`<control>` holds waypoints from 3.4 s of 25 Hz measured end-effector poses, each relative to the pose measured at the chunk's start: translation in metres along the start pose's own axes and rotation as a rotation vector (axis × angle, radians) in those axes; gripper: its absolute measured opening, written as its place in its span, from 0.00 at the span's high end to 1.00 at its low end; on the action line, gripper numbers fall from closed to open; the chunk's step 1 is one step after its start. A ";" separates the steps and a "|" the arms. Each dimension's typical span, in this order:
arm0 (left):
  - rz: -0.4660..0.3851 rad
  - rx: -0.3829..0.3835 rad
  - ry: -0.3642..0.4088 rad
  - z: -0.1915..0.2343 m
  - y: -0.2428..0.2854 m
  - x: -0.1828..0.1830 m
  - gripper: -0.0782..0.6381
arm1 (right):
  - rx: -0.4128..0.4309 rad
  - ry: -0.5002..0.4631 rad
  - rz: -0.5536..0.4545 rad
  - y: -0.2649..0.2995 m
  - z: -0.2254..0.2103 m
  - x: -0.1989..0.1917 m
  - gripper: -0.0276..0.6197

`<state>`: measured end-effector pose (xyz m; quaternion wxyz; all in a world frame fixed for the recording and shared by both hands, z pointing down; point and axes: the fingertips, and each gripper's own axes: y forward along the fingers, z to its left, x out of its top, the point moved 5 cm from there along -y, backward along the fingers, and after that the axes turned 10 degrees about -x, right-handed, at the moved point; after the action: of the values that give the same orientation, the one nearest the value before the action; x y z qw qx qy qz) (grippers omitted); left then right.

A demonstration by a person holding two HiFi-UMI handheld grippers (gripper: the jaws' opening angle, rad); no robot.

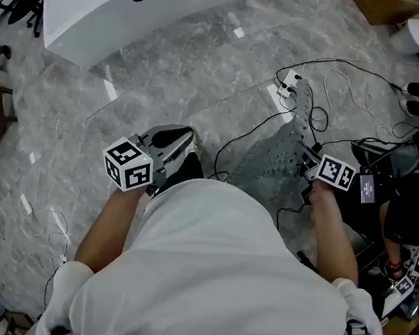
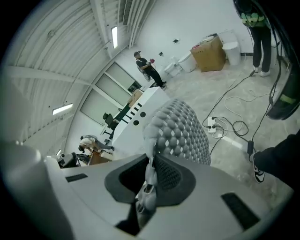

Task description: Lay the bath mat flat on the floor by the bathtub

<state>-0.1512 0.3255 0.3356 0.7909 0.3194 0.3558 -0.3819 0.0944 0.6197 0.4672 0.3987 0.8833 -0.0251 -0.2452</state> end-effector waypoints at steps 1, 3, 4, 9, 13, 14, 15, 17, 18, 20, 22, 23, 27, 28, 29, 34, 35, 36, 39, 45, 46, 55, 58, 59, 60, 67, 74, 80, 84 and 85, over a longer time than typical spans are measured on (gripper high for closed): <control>-0.007 -0.009 0.001 0.014 -0.002 0.009 0.85 | -0.013 0.008 -0.011 0.006 0.003 0.010 0.89; -0.016 -0.023 0.000 0.045 -0.009 0.030 0.85 | -0.042 0.032 -0.036 0.020 0.013 0.035 0.89; -0.017 -0.027 0.002 0.059 -0.014 0.041 0.85 | -0.055 0.045 -0.048 0.027 0.019 0.049 0.89; -0.011 -0.059 0.035 0.119 -0.038 0.092 0.85 | -0.109 0.060 -0.125 0.059 0.047 0.128 0.89; -0.020 -0.069 0.016 0.164 -0.062 0.115 0.85 | -0.130 0.054 -0.188 0.095 0.067 0.186 0.89; -0.027 -0.063 0.012 0.172 -0.066 0.119 0.85 | -0.134 0.053 -0.196 0.103 0.070 0.200 0.89; -0.033 -0.055 0.013 0.179 -0.068 0.123 0.85 | -0.136 0.053 -0.203 0.111 0.073 0.215 0.89; -0.047 -0.038 0.017 0.193 -0.070 0.133 0.85 | -0.133 0.064 -0.219 0.128 0.080 0.244 0.89; -0.056 -0.029 0.014 0.201 -0.071 0.139 0.85 | -0.133 0.071 -0.226 0.137 0.083 0.260 0.89; -0.077 -0.011 -0.005 0.218 -0.073 0.148 0.85 | -0.139 0.078 -0.230 0.159 0.087 0.288 0.89; -0.090 0.011 -0.025 0.234 -0.074 0.155 0.85 | -0.147 0.075 -0.220 0.184 0.088 0.315 0.89; -0.094 0.026 -0.034 0.243 -0.074 0.158 0.85 | -0.148 0.074 -0.214 0.198 0.088 0.328 0.89; -0.097 0.104 -0.084 0.284 -0.071 0.172 0.85 | -0.138 0.049 -0.171 0.266 0.090 0.383 0.89; -0.098 0.122 -0.097 0.295 -0.068 0.177 0.85 | -0.136 0.038 -0.155 0.284 0.090 0.396 0.89; -0.100 0.138 -0.108 0.306 -0.064 0.183 0.85 | -0.133 0.028 -0.139 0.301 0.090 0.408 0.89; -0.117 0.196 -0.156 0.357 -0.028 0.227 0.85 | -0.115 -0.023 -0.064 0.381 0.090 0.471 0.89; -0.120 0.202 -0.164 0.367 -0.020 0.236 0.85 | -0.112 -0.036 -0.054 0.395 0.091 0.485 0.89; -0.123 0.206 -0.171 0.377 -0.011 0.246 0.85 | -0.111 -0.052 -0.045 0.410 0.091 0.499 0.89; -0.131 0.216 -0.188 0.402 0.014 0.270 0.85 | -0.112 -0.103 -0.021 0.455 0.090 0.541 0.89; -0.140 0.258 -0.246 0.432 0.036 0.286 0.85 | -0.118 -0.250 0.014 0.545 0.098 0.608 0.89; -0.138 0.266 -0.262 0.437 0.037 0.285 0.85 | -0.116 -0.290 0.015 0.562 0.102 0.617 0.89; -0.134 0.309 -0.398 0.480 0.034 0.247 0.85 | -0.128 -0.602 0.053 0.721 0.148 0.599 0.89; -0.147 0.313 -0.429 0.495 0.030 0.227 0.85 | -0.135 -0.650 0.079 0.768 0.157 0.560 0.89; -0.153 0.314 -0.441 0.500 0.028 0.220 0.85 | -0.138 -0.659 0.087 0.782 0.161 0.546 0.89; -0.157 0.315 -0.453 0.505 0.026 0.213 0.85 | -0.139 -0.664 0.094 0.795 0.167 0.530 0.89; -0.201 0.318 -0.507 0.530 -0.004 0.173 0.85 | -0.138 -0.711 0.171 0.867 0.215 0.425 0.89; -0.276 0.351 -0.533 0.542 -0.047 0.134 0.85 | -0.128 -0.770 0.219 0.917 0.261 0.348 0.89; -0.338 0.388 -0.545 0.552 -0.090 0.101 0.85 | -0.106 -0.835 0.255 0.957 0.303 0.282 0.89; -0.385 0.417 -0.552 0.554 -0.118 0.078 0.85 | -0.083 -0.853 0.285 0.981 0.331 0.230 0.89; -0.396 0.425 -0.553 0.555 -0.124 0.073 0.85 | -0.077 -0.863 0.292 0.987 0.338 0.217 0.89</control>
<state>-0.0445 -0.1956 0.5490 0.6841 0.2862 0.0973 -0.6638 0.2812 -0.3384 0.8950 0.4146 0.6720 -0.3043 -0.5328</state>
